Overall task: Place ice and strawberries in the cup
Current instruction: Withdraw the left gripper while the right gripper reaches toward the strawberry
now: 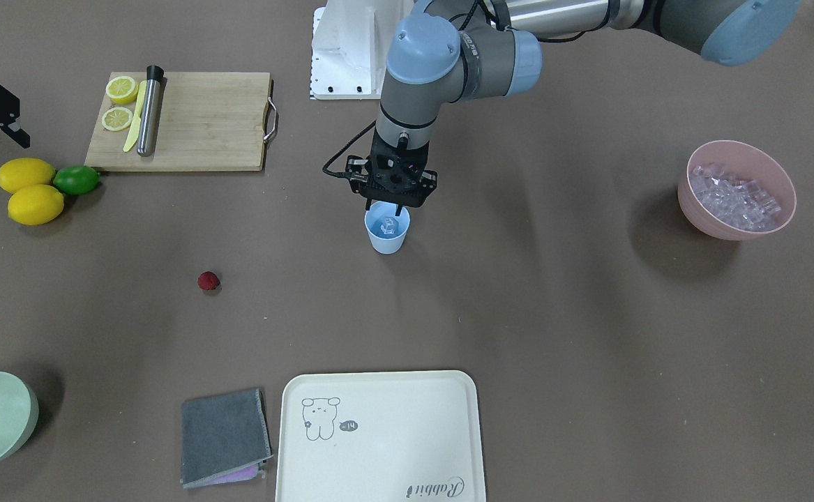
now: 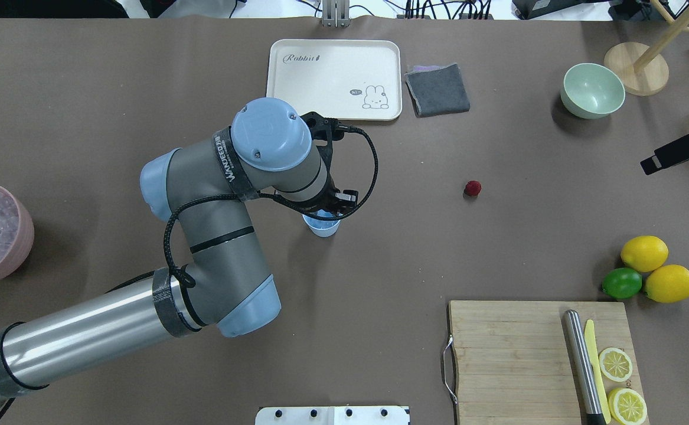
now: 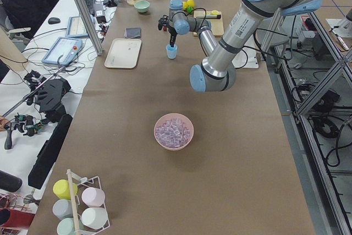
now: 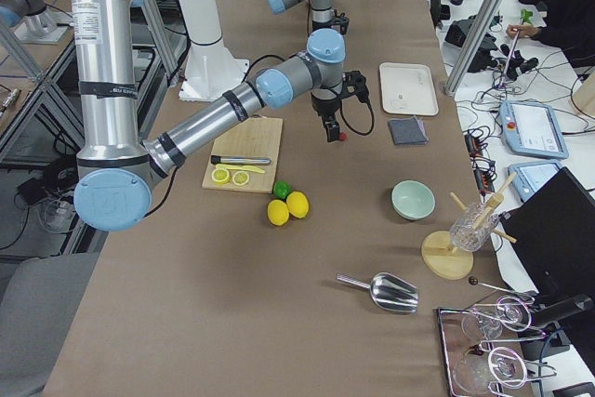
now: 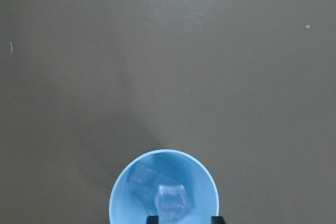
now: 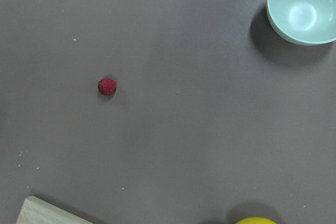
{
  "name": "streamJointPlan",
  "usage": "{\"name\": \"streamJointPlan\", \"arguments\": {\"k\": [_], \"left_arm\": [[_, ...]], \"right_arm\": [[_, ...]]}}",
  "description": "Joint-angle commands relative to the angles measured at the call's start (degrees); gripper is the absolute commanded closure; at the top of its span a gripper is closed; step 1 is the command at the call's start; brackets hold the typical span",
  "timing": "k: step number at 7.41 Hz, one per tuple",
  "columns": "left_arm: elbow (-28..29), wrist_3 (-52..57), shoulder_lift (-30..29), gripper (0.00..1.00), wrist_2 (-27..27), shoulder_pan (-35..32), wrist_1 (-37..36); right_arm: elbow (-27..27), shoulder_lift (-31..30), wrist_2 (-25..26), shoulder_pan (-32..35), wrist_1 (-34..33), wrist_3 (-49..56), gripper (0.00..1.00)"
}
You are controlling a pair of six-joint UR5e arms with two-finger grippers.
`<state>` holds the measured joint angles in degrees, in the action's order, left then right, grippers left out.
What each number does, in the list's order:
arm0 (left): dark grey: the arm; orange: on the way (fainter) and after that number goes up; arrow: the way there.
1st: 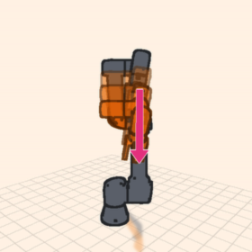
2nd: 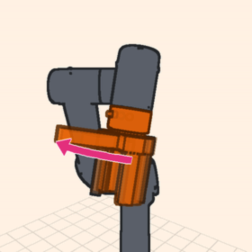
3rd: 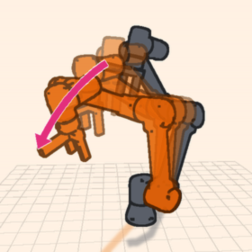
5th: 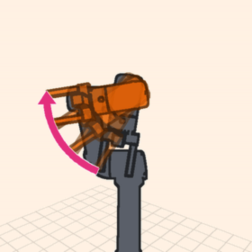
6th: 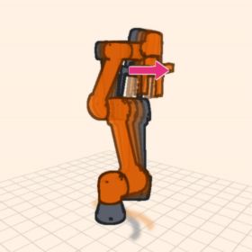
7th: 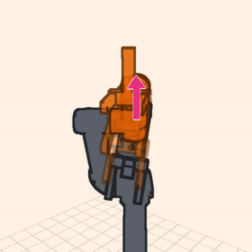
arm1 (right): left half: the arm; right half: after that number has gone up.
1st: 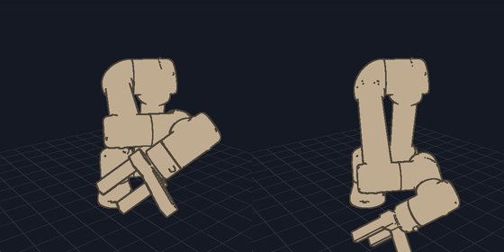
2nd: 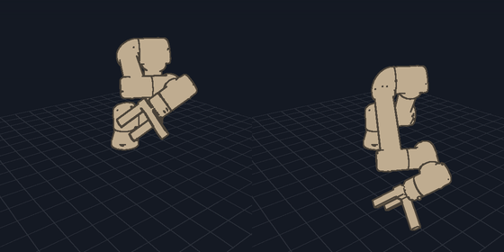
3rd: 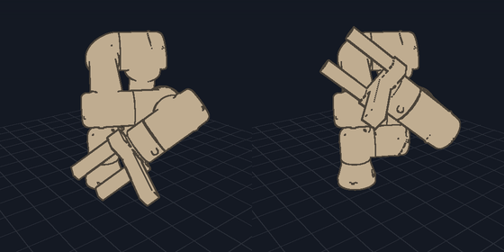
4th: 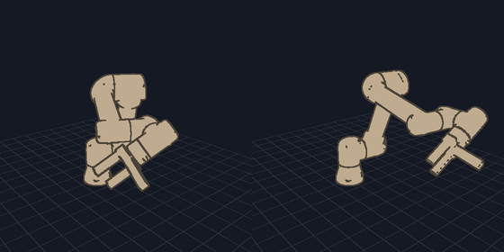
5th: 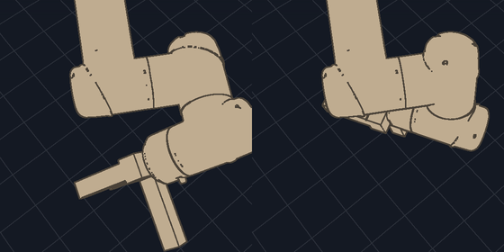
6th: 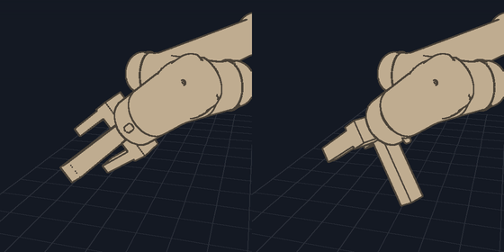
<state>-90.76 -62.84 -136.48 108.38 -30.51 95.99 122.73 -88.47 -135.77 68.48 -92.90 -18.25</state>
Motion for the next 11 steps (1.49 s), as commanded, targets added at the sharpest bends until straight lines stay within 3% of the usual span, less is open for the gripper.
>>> {"name": "streamJointPlan", "arguments": {"k": [1, 2, 3, 5, 7, 8, 11], "left_arm": [[-0.99, 0.26, 0.42, 0.1, 0.25, -1.99, -0.28], [-2.48, 0.44, 2.68, 0.09, 1.21, -4.18, -0.19], [-4.32, 4.7, 6.36, 0.08, 3.3, -6.29, -0.28], [-7.93, 10.87, 12.96, 0.06, 8.48, -12.0, -0.37], [-12.49, 12.38, 19.2, 0.06, 10.27, -14.57, -0.37], [-12.86, 12.39, 19.49, 0.04, 10.1, -14.49, -0.37], [-13.56, 12.3, 19.76, 0.04, 10.01, -14.57, -0.54]], "right_arm": [[-1.0, 1.88, 0.33, -1.41, 0.09, -1.08, 0.01], [-2.48, 4.68, 1.37, -4.81, 0.09, -6.57, 0.01], [-3.54, 7.76, 5.73, -9.19, 0.17, -11.32, 0.01], [-9.41, 13.12, 8.76, -14.4, 0.87, -14.08, 0.01], [-19.24, 15.86, 12.36, -18.01, 11.44, -18.28, 0.02], [-22.94, 16.83, 12.72, -20.2, 16.47, -22.23, 0.02], [-28.5, 20.61, 17.2, -23.38, 16.79, -22.62, 0.04]]}}
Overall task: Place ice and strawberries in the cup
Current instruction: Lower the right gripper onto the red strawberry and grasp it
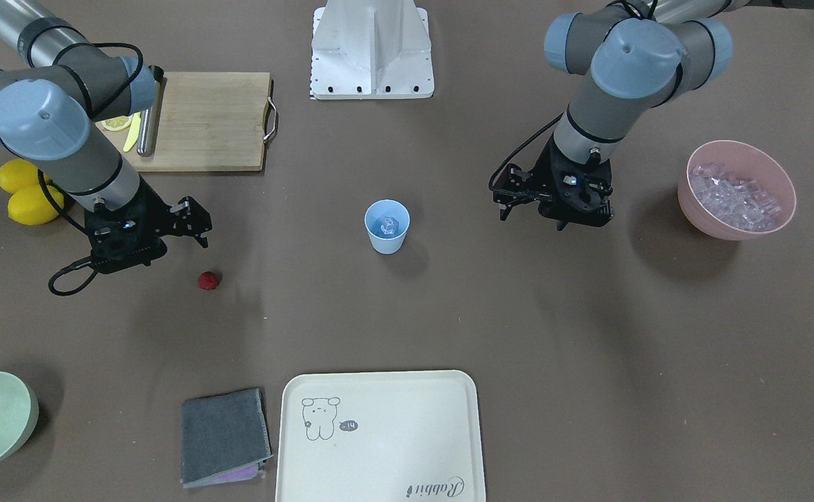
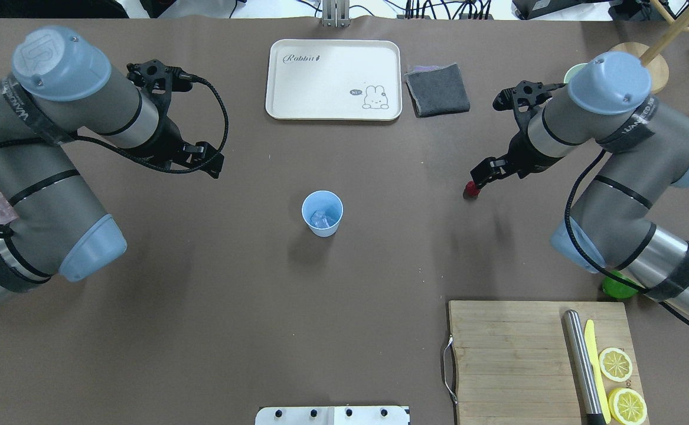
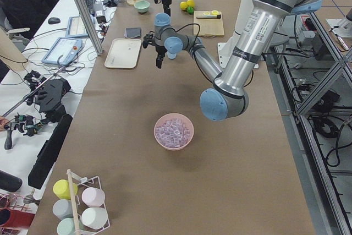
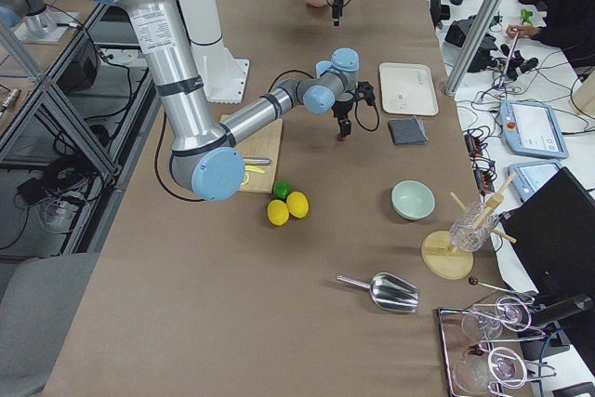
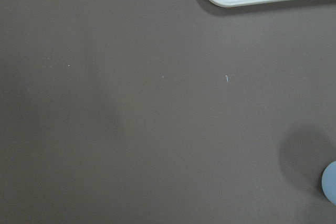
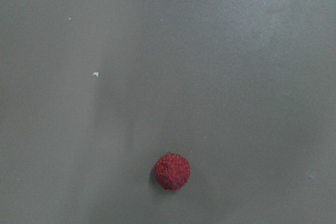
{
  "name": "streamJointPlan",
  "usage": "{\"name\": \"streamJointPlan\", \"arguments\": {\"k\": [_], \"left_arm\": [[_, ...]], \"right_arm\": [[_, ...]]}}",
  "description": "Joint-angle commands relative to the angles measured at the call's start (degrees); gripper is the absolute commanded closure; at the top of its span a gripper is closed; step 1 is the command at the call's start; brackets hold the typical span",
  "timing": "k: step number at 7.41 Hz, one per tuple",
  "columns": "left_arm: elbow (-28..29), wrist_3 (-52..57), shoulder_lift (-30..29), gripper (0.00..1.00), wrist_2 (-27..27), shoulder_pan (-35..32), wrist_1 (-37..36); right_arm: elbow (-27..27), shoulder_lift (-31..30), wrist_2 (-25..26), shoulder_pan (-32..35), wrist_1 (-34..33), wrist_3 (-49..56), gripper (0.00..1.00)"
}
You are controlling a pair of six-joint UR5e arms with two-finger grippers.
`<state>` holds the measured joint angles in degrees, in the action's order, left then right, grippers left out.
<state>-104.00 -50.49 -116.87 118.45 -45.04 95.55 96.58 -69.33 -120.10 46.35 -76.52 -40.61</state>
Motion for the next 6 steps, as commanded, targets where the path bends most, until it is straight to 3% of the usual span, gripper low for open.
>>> {"name": "streamJointPlan", "arguments": {"k": [1, 6], "left_arm": [[-0.41, -0.22, 0.06, 0.04, -0.06, -0.05, -0.1], [-0.24, -0.4, 0.06, 0.04, -0.24, 0.04, -0.01]], "right_arm": [[-5.05, 3.13, 2.23, -1.43, 0.58, -0.26, 0.05], [-11.23, 5.25, 2.77, -2.23, 3.39, -0.09, 0.15]]}}
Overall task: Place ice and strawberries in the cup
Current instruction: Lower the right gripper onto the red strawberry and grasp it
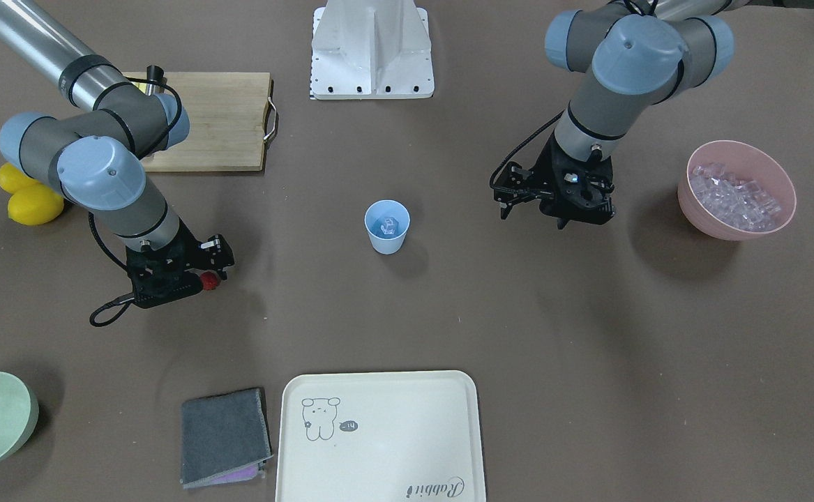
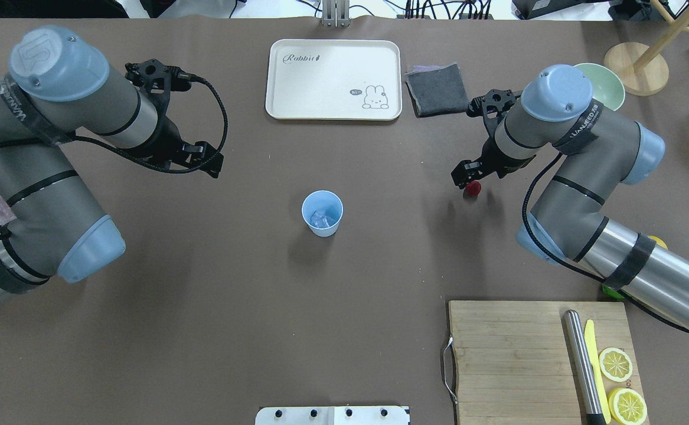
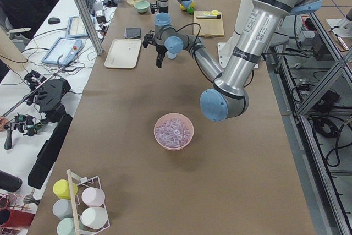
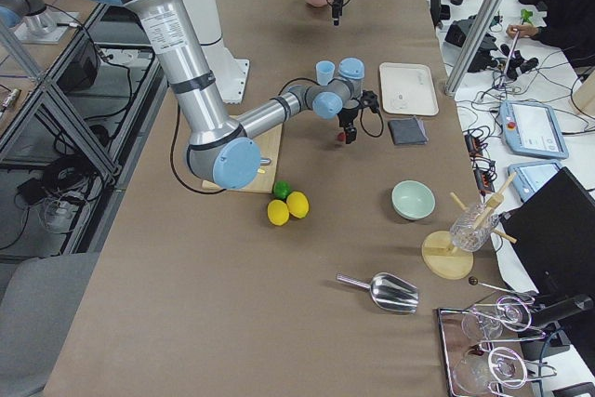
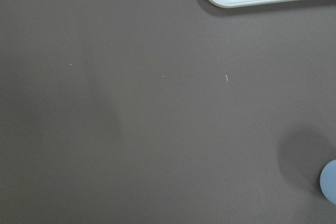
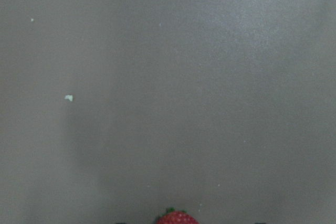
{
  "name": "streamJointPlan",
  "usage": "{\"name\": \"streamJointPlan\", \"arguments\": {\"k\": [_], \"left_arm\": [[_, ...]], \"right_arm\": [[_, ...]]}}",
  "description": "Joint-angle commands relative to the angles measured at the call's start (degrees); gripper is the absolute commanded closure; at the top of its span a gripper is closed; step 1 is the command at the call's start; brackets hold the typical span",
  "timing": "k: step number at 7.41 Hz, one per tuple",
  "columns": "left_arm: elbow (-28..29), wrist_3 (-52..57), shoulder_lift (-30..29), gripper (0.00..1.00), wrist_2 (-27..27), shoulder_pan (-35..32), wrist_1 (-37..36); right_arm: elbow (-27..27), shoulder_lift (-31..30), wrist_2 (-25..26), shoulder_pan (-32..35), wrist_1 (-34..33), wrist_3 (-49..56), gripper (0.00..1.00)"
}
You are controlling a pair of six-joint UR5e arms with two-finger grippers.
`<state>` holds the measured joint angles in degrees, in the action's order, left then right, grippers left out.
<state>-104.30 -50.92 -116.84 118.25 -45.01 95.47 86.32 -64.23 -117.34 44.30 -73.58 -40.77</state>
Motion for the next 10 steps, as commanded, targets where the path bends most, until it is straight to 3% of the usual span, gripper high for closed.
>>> {"name": "streamJointPlan", "arguments": {"k": [1, 2, 3, 4, 7, 8, 10], "left_arm": [[0.15, 0.03, -0.05, 0.04, -0.03, 0.09, -0.02], [0.24, 0.03, -0.14, 0.04, -0.12, 0.18, 0.07], [0.24, -0.06, -0.14, 0.04, -0.12, 0.27, -0.02], [0.24, -0.06, -0.14, 0.04, -0.12, 0.27, 0.07], [0.07, -0.15, -0.14, 0.04, -0.12, 0.09, 0.07], [-0.02, 0.37, -0.14, 0.04, -0.12, -0.17, 0.07], [-0.11, 7.0, 2.47, 0.04, 0.4, -3.32, -0.02]], "right_arm": [[-0.98, 0.16, -0.08, -0.09, 0.46, -0.01, 0.22], [-1.07, 0.07, -0.08, -0.09, 0.46, 0.17, 0.37], [-0.98, 0.07, -0.26, -0.09, 0.46, 0.26, 0.64], [-0.98, 0.07, -0.35, -0.09, 0.46, 0.34, 1.0], [-0.19, 0.85, -3.23, 1.65, 0.11, 0.35, 1.0], [-0.19, 3.12, -6.29, 3.41, -0.24, -0.09, 1.0], [0.68, 9.44, -6.33, 3.6, -0.77, -8.11, 1.0]]}}
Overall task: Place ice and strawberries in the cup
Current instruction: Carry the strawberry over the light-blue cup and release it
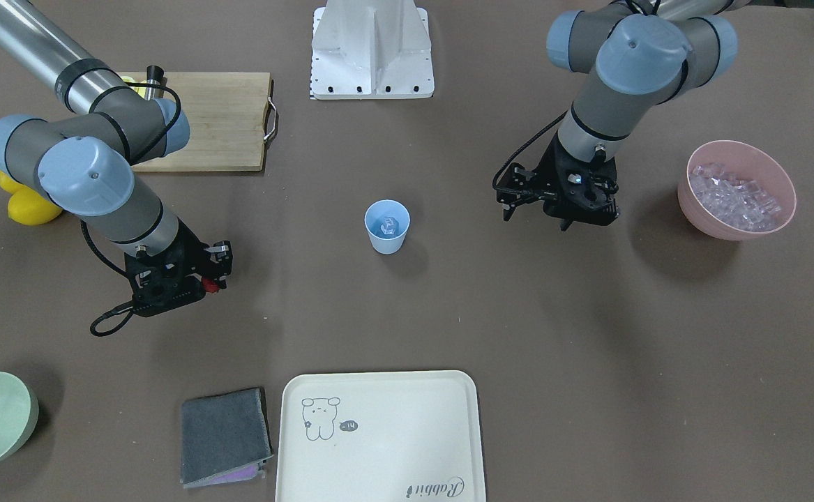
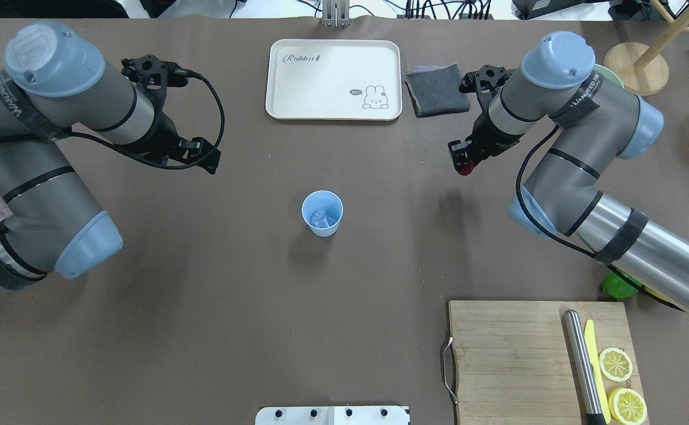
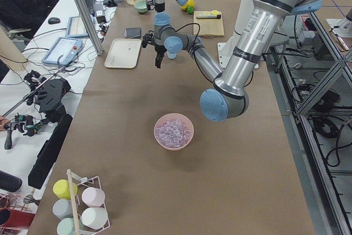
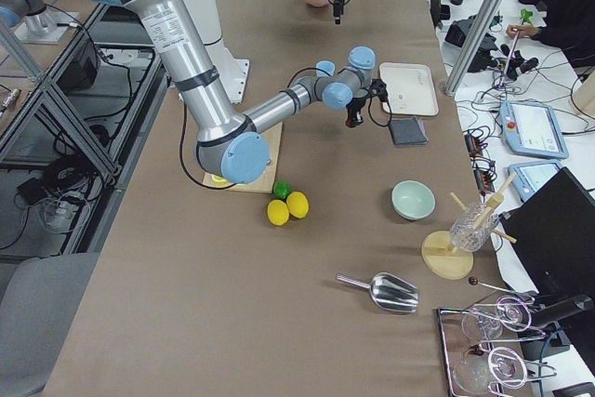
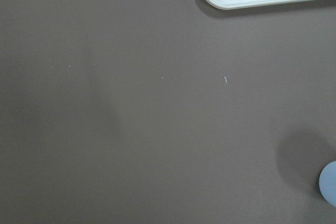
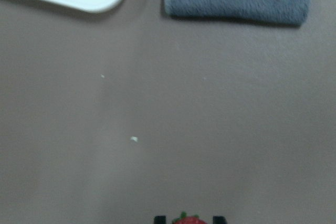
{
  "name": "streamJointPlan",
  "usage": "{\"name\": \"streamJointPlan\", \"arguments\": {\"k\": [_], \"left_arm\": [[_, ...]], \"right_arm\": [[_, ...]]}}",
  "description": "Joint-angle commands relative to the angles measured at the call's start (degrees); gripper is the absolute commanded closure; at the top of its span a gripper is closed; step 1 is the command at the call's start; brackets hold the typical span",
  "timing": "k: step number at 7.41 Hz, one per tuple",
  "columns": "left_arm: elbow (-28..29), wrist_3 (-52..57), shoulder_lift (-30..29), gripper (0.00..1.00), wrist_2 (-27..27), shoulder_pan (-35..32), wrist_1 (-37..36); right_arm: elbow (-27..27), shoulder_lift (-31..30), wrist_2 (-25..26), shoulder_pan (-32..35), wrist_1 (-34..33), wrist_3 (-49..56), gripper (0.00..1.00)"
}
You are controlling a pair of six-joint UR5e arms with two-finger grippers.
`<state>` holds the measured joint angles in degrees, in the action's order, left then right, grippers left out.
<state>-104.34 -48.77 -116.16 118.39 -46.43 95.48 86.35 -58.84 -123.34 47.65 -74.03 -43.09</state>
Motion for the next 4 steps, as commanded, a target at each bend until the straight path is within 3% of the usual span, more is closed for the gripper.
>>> {"name": "streamJointPlan", "arguments": {"k": [1, 2, 4], "left_arm": [[0.44, 11.87, 3.9, 0.04, 1.13, -4.61, -0.21], [1.49, 17.07, 5.58, 0.04, 3.49, -7.33, -0.12], [1.94, 20.46, 7.17, 0.04, 4.74, -8.77, -0.03]], "right_arm": [[1.36, 6.26, 0.11, -0.97, -0.41, -10.91, 1.0], [1.89, 8.72, 2.21, -2.72, -1.63, -14.88, 1.0], [4.86, 14.61, 7.3, -8.42, -10.11, -20.87, 1.0]]}}
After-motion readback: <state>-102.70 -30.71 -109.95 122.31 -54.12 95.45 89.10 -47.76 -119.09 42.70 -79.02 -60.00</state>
